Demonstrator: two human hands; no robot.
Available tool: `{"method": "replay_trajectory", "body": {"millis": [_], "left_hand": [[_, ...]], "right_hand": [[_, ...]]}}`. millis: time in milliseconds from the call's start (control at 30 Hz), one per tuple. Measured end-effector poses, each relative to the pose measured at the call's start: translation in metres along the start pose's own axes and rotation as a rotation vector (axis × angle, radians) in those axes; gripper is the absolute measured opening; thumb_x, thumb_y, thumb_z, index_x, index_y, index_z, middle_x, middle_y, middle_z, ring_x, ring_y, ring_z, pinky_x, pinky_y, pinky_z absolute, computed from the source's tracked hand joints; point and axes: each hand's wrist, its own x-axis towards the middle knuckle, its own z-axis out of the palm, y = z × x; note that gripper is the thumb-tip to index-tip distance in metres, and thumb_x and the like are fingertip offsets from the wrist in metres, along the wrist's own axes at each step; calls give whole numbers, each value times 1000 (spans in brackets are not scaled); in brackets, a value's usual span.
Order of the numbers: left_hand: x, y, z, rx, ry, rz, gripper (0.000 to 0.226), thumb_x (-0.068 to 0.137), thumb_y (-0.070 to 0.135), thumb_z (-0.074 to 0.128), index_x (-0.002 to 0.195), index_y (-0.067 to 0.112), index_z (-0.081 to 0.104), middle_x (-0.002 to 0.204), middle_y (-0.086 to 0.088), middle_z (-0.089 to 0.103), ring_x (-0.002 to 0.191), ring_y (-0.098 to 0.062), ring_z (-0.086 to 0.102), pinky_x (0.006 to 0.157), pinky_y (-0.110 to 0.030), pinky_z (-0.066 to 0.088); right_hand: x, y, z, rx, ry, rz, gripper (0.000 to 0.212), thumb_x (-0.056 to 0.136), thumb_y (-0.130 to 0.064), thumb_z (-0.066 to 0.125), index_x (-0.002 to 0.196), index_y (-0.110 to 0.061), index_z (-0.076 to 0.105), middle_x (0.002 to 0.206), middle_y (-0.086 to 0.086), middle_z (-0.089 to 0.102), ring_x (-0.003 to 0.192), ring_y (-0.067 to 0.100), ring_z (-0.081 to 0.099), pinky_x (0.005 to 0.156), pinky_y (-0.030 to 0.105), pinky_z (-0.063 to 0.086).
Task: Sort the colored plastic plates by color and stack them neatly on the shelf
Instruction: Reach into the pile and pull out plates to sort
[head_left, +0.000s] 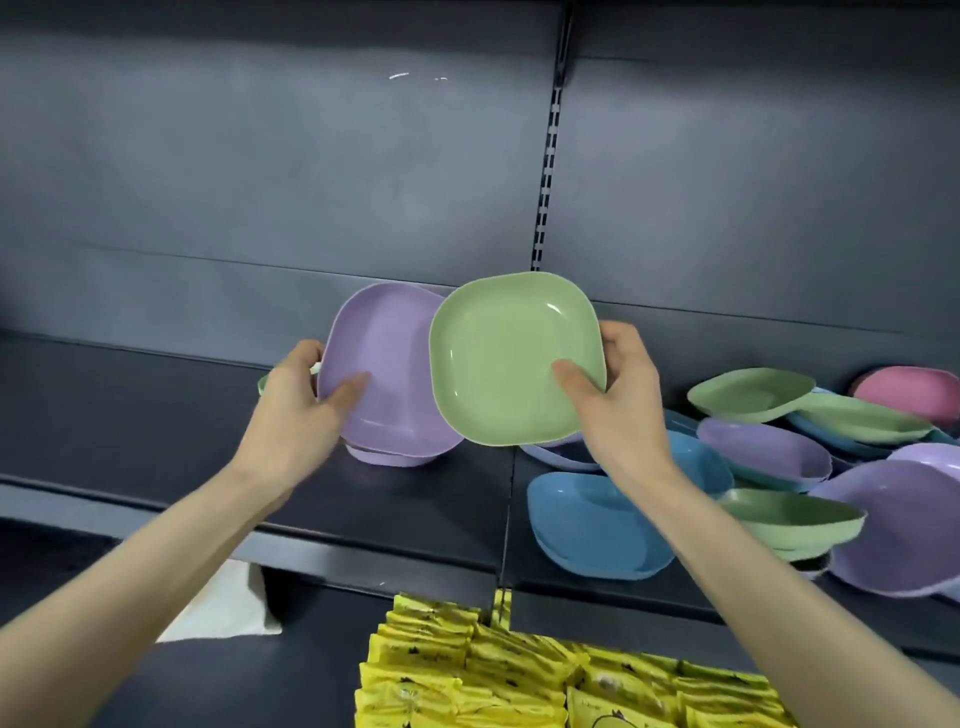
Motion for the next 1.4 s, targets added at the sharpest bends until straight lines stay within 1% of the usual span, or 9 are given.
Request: {"method": "replay_trajectory", "body": {"millis": [100, 167, 333, 500, 600, 833, 1000, 1167, 1400], "left_hand": [[8, -10, -32, -4, 48, 10, 10, 90, 9, 58, 93, 6, 50, 73, -2, 56, 51, -3, 56, 41, -16, 45], [17, -24, -56, 14, 75, 19, 11, 90, 10, 58, 95, 4, 50, 73, -3, 54, 56, -10, 55, 38, -11, 40], [43, -72, -114, 74, 75, 12, 14, 90, 12, 58, 96, 2, 51, 78, -9, 55, 67, -21, 53, 41, -15, 45], [74, -106, -136, 30, -35, -69, 9, 91, 12, 58, 93, 6, 51, 91, -19, 58, 76, -28, 57, 51, -27, 50], [90, -115, -129, -29, -123, -124, 8, 91, 10, 58, 92, 7, 50, 90, -17, 58, 76, -26, 58, 49, -25, 53], [116, -131, -80, -180, -291, -238, 6, 86, 1, 59, 85, 4, 54, 84, -12, 59, 75, -26, 56, 73, -49, 55], [129, -144, -39, -41, -344, -210, 22, 81, 11, 67, 67, 13, 51, 67, -2, 53, 62, -18, 45, 60, -29, 37], [136, -153, -11, 65, -449, -246, 15, 76, 13, 71, 85, 4, 62, 80, -8, 64, 68, -22, 55, 66, -34, 47], [131, -154, 3, 294, -578, -185, 29, 72, 13, 73, 92, 5, 54, 74, -7, 62, 50, -17, 54, 53, -28, 45]], "right_hand": [[0, -7, 35, -14, -5, -8, 29, 85, -3, 61, 104, -20, 48, 95, -11, 59, 86, 0, 56, 68, 5, 42], [2, -10, 61, -11, 7, -16, 29, 85, -2, 61, 105, -19, 47, 94, -11, 58, 86, 1, 56, 68, 5, 42], [2, -5, 136, 6, 26, 45, 31, 85, -3, 61, 103, -23, 47, 96, -16, 58, 89, -1, 56, 74, 11, 44], [1, 4, 185, -45, 72, 78, 33, 85, -3, 62, 104, -25, 46, 93, -23, 55, 85, -13, 54, 69, 2, 41], [6, 7, 189, -100, 96, 100, 34, 86, -4, 61, 106, -25, 45, 96, -24, 54, 89, -11, 54, 73, 7, 42], [16, 21, 167, -190, 195, 130, 33, 86, -3, 60, 108, -21, 43, 96, -18, 55, 88, 1, 55, 74, 16, 43], [24, 38, 148, -210, 212, 142, 34, 85, -1, 60, 107, -20, 43, 97, -15, 56, 89, 3, 56, 72, 17, 45], [29, 58, 135, -248, 182, 158, 32, 86, -1, 59, 107, -19, 43, 97, -15, 55, 89, -1, 55, 75, 15, 45], [35, 81, 132, -235, 137, 191, 33, 86, 0, 60, 109, -17, 44, 98, -16, 55, 89, -2, 55, 75, 14, 44]]}}
